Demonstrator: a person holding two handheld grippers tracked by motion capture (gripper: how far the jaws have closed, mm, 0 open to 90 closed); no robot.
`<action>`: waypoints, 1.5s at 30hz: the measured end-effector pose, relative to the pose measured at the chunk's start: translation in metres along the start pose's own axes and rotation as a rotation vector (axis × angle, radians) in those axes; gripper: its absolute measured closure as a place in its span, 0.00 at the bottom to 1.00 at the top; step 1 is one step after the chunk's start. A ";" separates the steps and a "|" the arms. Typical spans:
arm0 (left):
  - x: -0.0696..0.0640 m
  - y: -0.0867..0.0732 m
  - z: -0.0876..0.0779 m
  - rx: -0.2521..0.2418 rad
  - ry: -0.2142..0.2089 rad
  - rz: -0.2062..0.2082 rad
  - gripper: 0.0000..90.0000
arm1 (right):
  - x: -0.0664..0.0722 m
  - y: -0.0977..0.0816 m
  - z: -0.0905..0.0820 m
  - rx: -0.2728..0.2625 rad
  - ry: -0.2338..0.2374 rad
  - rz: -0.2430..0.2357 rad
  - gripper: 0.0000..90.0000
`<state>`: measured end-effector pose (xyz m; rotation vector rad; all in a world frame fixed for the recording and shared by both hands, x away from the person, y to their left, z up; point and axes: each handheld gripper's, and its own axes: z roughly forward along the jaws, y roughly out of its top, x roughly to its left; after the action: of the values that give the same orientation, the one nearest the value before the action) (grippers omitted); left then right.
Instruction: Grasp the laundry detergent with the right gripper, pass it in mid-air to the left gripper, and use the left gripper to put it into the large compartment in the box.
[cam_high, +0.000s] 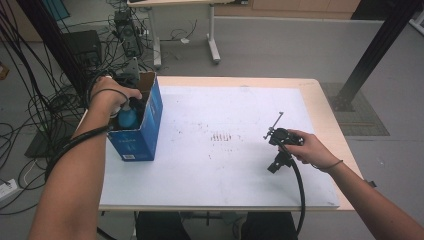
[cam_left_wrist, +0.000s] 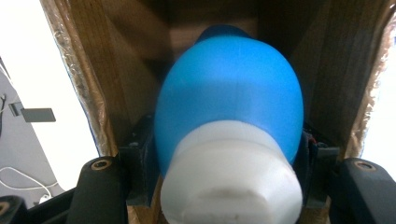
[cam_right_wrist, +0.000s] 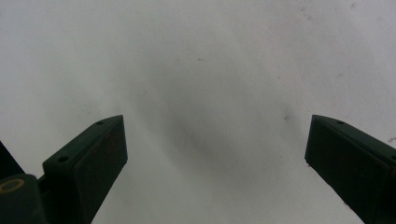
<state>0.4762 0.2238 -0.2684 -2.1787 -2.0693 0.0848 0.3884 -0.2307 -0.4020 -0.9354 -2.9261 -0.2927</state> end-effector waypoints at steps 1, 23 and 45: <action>0.000 0.000 0.000 0.000 0.000 0.000 0.41 | 0.000 0.000 0.000 0.000 -0.001 -0.002 0.06; -0.001 0.002 0.000 0.000 -0.003 -0.001 0.41 | 0.000 0.000 0.002 0.006 0.011 0.009 0.06; -0.003 -0.003 -0.019 -0.029 -0.021 -0.005 0.39 | 0.001 0.002 0.003 0.013 0.006 -0.001 0.06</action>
<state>0.4759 0.2198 -0.2497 -2.1988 -2.1001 0.0782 0.3889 -0.2285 -0.4049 -0.9297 -2.9199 -0.2757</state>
